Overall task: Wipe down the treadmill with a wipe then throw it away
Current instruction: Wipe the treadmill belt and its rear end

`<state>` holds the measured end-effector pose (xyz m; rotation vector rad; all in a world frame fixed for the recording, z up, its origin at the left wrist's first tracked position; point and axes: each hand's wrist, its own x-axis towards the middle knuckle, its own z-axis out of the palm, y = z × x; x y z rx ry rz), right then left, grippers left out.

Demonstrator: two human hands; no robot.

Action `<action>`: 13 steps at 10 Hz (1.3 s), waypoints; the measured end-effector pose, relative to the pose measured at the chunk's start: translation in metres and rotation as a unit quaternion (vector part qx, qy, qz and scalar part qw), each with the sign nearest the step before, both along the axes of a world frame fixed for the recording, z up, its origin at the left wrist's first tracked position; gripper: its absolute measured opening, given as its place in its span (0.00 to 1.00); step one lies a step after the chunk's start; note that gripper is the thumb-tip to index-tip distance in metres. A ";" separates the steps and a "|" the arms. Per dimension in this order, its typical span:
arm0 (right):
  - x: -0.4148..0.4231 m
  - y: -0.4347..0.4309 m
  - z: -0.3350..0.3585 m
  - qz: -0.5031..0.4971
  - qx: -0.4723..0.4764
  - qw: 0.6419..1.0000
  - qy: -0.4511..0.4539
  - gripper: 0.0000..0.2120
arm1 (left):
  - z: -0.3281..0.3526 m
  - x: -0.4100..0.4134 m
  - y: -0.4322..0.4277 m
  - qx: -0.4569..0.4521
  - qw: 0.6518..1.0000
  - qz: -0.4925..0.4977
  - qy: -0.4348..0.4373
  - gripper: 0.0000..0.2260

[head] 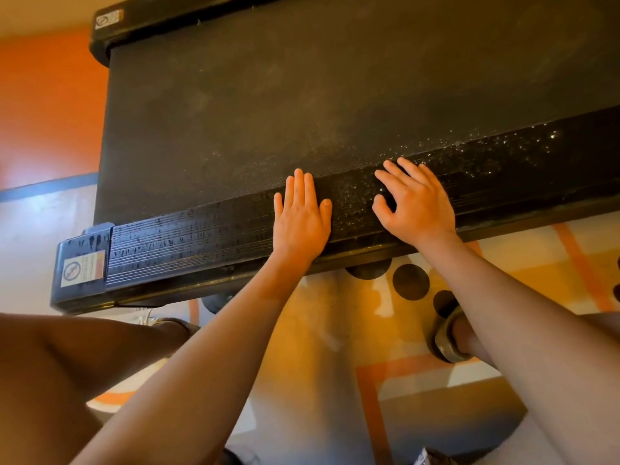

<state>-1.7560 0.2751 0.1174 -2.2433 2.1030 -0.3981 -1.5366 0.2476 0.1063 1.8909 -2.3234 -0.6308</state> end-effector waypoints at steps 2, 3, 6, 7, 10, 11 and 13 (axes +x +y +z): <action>0.000 0.001 -0.001 0.002 0.001 1.000 -0.001 0.28 | 0.002 0.011 0.065 -0.018 0.999 -0.016 0.034 0.29; 0.001 0.001 -0.001 0.004 0.000 1.000 -0.004 0.28 | 0.001 0.023 0.082 -0.015 0.999 -0.022 0.031 0.28; 0.000 0.000 0.000 0.000 0.001 1.000 -0.001 0.27 | 0.001 0.000 0.006 0.008 0.999 -0.035 0.006 0.30; 0.000 0.000 -0.001 -0.001 0.000 1.000 -0.008 0.27 | 0.001 0.012 0.034 -0.005 0.998 -0.052 0.029 0.29; 0.001 0.001 -0.001 0.000 -0.001 1.000 -0.006 0.26 | 0.000 0.001 0.018 0.008 1.000 -0.009 0.021 0.29; 0.002 0.000 -0.001 0.000 -0.002 1.000 -0.005 0.26 | 0.000 -0.017 0.006 -0.004 1.000 0.022 0.007 0.29; 0.000 0.001 -0.001 -0.003 -0.003 1.000 -0.005 0.26 | 0.005 -0.005 0.064 -0.017 0.999 0.030 0.025 0.28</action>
